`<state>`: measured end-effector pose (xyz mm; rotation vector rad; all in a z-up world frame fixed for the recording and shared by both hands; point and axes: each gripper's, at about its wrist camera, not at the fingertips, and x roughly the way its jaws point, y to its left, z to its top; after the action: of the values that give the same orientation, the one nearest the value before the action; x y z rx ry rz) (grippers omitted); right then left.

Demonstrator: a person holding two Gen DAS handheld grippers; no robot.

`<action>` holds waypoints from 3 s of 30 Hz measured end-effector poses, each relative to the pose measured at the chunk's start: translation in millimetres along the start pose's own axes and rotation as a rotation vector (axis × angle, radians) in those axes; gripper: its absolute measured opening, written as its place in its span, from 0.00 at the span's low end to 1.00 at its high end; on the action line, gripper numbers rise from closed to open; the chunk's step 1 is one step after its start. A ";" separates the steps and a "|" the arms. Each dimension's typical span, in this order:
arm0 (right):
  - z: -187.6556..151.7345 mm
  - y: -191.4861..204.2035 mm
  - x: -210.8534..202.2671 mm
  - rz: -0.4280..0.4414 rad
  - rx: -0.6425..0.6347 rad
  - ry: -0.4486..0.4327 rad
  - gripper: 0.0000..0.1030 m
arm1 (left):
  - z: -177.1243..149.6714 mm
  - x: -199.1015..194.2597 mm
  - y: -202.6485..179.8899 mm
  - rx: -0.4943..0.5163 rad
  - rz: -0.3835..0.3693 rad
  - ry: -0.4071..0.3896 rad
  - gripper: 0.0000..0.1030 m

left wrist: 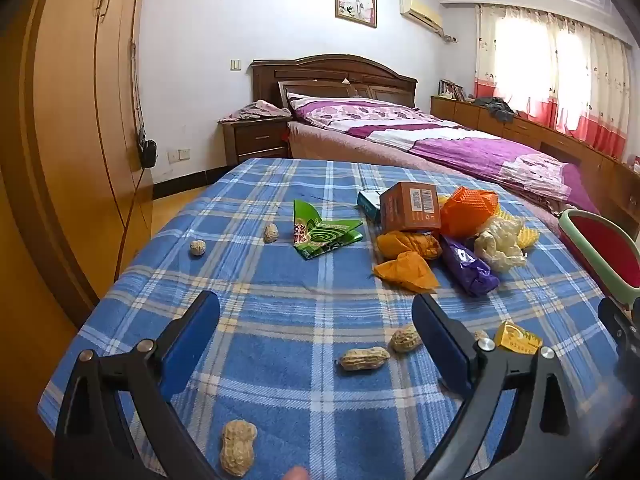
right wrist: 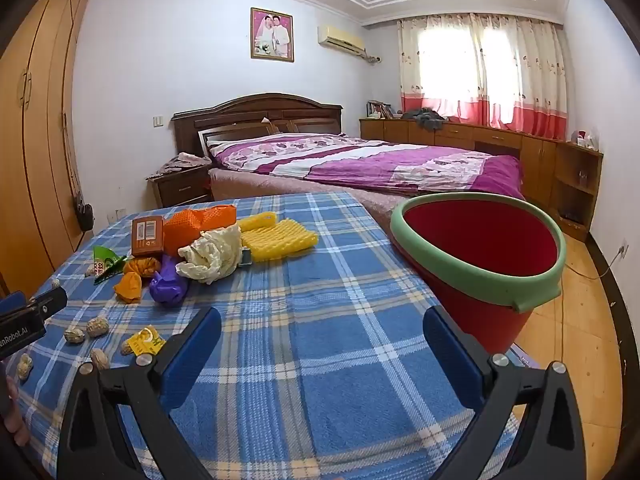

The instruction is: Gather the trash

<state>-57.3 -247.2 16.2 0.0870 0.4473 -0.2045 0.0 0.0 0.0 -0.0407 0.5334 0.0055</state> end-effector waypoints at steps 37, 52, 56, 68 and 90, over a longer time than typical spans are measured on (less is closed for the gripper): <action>-0.2 0.1 0.9 0.001 0.005 0.007 1.00 | -1.5 2.0 -3.4 0.012 0.008 0.010 0.94; -0.2 -0.2 1.3 0.001 0.006 0.007 1.00 | -1.1 2.2 -2.9 0.009 0.007 0.012 0.94; -0.2 -0.2 1.3 0.001 0.006 0.007 1.00 | -1.1 2.4 -3.0 0.009 0.006 0.012 0.94; -0.2 -0.3 1.3 0.002 0.007 0.008 1.00 | -0.9 2.3 -2.6 0.008 0.005 0.014 0.94; -0.1 -0.5 1.1 0.002 0.007 0.008 1.00 | -0.8 2.5 -2.4 0.006 0.005 0.015 0.94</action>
<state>-56.5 -247.9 15.6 0.0956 0.4540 -0.2037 1.8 -2.4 -1.9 -0.0338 0.5481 0.0083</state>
